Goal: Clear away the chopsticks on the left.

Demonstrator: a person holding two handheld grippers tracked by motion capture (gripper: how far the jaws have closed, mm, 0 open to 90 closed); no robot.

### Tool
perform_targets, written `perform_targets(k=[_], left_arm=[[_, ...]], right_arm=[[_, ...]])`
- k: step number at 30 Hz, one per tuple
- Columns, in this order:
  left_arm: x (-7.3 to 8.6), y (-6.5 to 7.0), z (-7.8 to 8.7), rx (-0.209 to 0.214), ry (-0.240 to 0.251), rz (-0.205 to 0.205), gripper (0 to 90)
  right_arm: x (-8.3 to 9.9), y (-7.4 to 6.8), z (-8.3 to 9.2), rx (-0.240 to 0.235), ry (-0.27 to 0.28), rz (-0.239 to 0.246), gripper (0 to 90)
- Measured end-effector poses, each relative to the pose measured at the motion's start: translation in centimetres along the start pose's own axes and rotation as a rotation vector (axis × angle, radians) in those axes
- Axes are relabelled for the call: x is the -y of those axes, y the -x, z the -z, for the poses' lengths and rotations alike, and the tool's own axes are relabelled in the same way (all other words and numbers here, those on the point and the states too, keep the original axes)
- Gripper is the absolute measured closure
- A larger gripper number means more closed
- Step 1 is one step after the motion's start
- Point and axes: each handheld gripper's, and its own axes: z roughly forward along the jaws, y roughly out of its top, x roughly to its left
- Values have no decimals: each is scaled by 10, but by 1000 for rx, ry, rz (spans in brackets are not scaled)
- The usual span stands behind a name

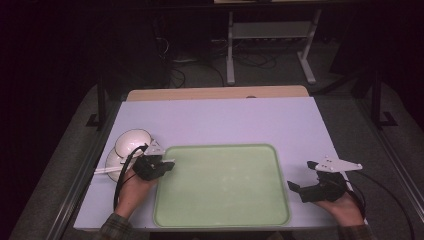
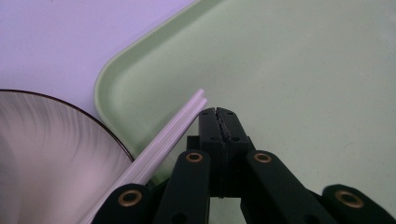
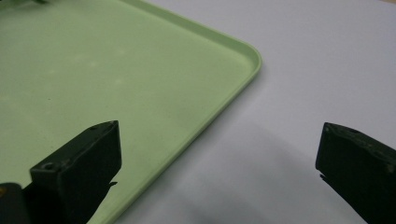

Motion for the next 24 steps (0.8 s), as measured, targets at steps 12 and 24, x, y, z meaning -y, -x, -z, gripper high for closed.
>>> perform_targets(k=[12, 24], left_arm=[[-7, -4, -7, -21, -11, 17, 897], [-16, -9, -12, -44, -6, 42, 898]], right_arm=[[0, 1, 1, 1, 2, -6, 0], [0, 2, 1, 3, 5, -6, 0]])
